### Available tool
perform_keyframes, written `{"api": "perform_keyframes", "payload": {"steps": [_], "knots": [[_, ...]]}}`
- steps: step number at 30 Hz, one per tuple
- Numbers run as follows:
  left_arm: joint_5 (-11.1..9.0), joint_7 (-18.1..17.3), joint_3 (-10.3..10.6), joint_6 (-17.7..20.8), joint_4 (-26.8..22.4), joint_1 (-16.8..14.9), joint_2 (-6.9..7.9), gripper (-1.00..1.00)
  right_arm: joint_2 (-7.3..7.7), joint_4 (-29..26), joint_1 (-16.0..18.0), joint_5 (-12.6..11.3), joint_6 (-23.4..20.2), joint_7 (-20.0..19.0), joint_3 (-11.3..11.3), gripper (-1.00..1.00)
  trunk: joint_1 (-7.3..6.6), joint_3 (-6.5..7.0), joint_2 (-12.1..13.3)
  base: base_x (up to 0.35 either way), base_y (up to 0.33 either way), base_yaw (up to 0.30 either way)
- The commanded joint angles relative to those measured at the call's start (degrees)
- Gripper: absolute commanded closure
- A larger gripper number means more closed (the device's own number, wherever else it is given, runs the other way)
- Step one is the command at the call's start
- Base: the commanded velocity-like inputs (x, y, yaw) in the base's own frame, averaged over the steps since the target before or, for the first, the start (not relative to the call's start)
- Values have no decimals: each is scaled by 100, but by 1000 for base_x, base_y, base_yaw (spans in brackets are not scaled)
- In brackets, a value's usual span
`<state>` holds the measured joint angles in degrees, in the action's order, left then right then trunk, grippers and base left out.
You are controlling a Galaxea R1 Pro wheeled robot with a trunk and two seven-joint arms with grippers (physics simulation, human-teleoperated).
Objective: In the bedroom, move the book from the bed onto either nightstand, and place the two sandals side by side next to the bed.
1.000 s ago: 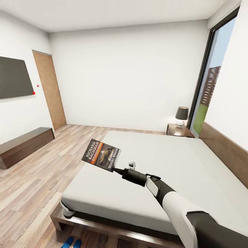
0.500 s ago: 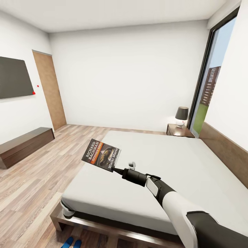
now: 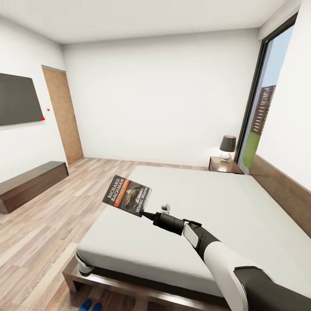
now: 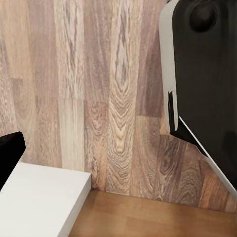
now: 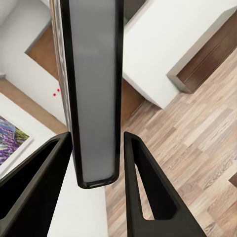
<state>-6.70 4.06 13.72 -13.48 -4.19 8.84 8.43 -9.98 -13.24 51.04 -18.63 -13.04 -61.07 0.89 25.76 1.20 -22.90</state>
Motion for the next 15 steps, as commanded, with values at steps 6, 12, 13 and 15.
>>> {"api": "perform_keyframes", "payload": {"steps": [6,12,13,15], "knots": [[-59,16,51,-5,-11,4,1,-100,-1,-17,-12,-25,-58,-10,15,100,2,52,-2,0,0,0],[-59,16,51,-5,-11,5,1,-100,-1,-16,-14,-22,-58,-10,16,100,2,85,-2,0,0,0],[-59,14,51,-5,-11,4,1,-100,-1,-17,-14,-21,-58,-10,16,100,2,87,-2,0,0,0],[-59,15,51,-5,-11,4,1,-100,-1,-13,-15,-19,-60,-6,16,100,2,90,-2,0,0,0]]}}
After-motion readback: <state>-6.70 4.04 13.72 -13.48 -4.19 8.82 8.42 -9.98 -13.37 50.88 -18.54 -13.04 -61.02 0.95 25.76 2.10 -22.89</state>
